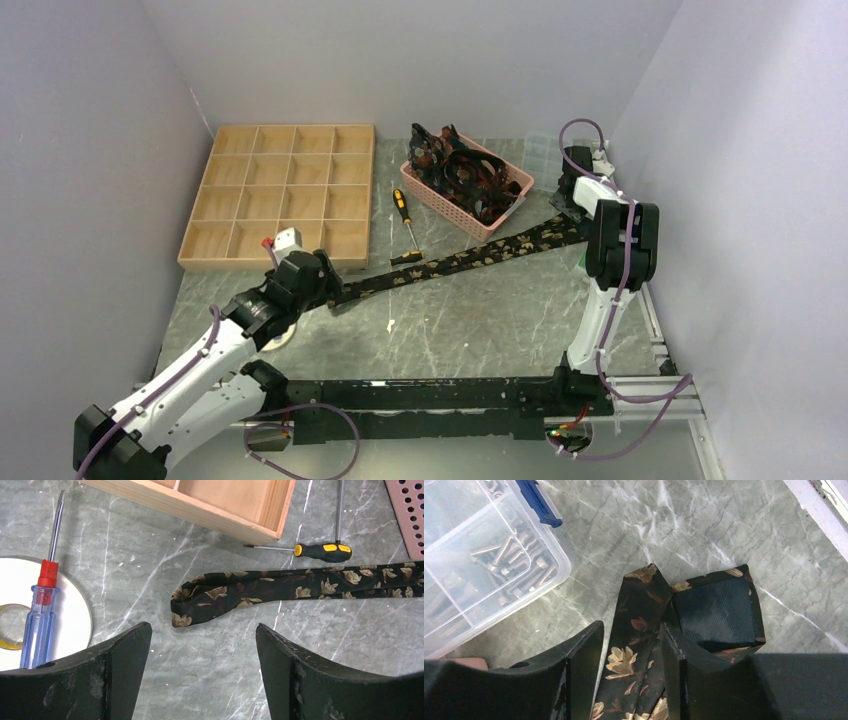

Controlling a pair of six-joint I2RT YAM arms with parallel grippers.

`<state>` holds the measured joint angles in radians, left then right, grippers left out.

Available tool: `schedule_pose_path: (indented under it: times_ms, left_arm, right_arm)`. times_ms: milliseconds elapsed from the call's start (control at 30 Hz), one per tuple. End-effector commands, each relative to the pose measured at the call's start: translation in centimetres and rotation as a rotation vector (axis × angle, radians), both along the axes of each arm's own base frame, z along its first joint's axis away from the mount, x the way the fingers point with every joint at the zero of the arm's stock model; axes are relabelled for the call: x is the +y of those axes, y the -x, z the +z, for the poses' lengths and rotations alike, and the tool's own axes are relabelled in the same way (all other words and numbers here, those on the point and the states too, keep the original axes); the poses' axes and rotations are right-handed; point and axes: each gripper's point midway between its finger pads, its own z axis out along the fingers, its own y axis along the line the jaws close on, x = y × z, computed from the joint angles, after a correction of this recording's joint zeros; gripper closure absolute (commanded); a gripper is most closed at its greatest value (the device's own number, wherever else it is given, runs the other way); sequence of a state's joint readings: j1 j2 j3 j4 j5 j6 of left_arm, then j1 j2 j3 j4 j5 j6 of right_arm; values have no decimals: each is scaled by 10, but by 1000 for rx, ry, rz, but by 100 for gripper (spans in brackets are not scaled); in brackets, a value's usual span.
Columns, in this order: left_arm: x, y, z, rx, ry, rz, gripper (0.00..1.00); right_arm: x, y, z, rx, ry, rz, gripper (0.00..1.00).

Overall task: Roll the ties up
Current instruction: Roll the tie at the center of the board.

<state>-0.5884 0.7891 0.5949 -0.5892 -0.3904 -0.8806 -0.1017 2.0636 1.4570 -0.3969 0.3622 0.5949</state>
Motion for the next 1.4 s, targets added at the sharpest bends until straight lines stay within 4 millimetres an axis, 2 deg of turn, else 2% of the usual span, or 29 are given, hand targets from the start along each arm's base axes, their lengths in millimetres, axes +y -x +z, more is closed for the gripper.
schedule_pose_path:
  times_ms: [0, 100, 233, 400, 567, 700, 867, 1000, 1067, 1100, 1167, 1233, 1300, 1367]
  left_arm:
    - [1, 1, -1, -6, 14, 10, 18]
    - [0, 2, -3, -2, 20, 5, 18]
    - [2, 6, -10, 27, 10, 9, 18]
    - [2, 8, -15, 35, 16, 10, 19]
    - [1, 8, -19, 33, 23, 14, 18]
    - [-1, 10, -24, 38, 47, 16, 18]
    - [-2, 14, -31, 49, 70, 19, 18]
    - [-1, 16, -36, 64, 62, 19, 18]
    - [-1, 17, -37, 66, 61, 18, 18]
    - [-1, 17, -38, 66, 59, 19, 18]
    - [-1, 16, -38, 66, 60, 21, 18]
    - [-1, 16, -39, 66, 57, 19, 18]
    - [0, 16, -41, 68, 51, 23, 18]
    - [1, 15, -42, 75, 41, 31, 16]
  right_arm:
    - [-8, 5, 15, -30, 21, -36, 50]
    - [-4, 6, 8, -18, 3, -28, 54]
    - [-3, 6, 5, -19, -6, -30, 71]
    - [-5, 10, 25, -69, 9, -50, 89]
    - [-2, 23, 55, -131, -2, -61, 95]
    - [5, 42, 62, -149, -21, -60, 96]
    - [8, 64, 40, -106, -30, -51, 96]
    - [9, 71, 23, -78, -29, -50, 96]
    - [8, 71, 17, -59, -27, -49, 95]
    - [8, 71, 16, -59, -25, -52, 90]
    - [5, 71, 18, -68, -11, -57, 61]
    - [5, 70, 29, -112, -6, -58, 47]
    - [10, 67, 44, -151, 2, -53, 43]
    - [24, 62, 65, -196, 29, -25, 41]
